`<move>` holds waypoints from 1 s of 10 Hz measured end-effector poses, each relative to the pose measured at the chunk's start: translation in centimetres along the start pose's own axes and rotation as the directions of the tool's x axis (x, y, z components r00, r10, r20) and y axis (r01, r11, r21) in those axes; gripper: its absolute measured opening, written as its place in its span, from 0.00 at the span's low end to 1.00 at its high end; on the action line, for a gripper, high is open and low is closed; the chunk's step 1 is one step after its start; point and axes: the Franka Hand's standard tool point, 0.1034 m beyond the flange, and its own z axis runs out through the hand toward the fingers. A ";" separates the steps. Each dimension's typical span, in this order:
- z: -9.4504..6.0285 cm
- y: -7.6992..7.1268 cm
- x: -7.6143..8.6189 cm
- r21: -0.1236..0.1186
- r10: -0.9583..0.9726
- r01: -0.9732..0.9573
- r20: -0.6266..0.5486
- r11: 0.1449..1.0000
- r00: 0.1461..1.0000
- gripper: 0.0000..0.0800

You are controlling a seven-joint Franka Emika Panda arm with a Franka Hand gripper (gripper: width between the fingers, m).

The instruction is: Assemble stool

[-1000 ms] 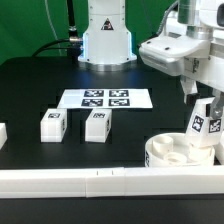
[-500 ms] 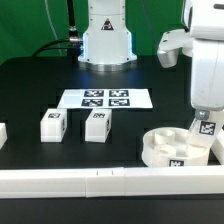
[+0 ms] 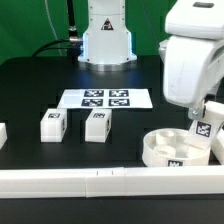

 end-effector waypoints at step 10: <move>0.1 -1.2 1.3 0.060 0.807 -0.805 -0.034 0.590 0.589 0.42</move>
Offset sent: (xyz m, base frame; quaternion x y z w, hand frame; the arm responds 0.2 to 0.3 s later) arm -0.0211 0.0130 -0.0148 0.0411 -0.0195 0.2255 0.9732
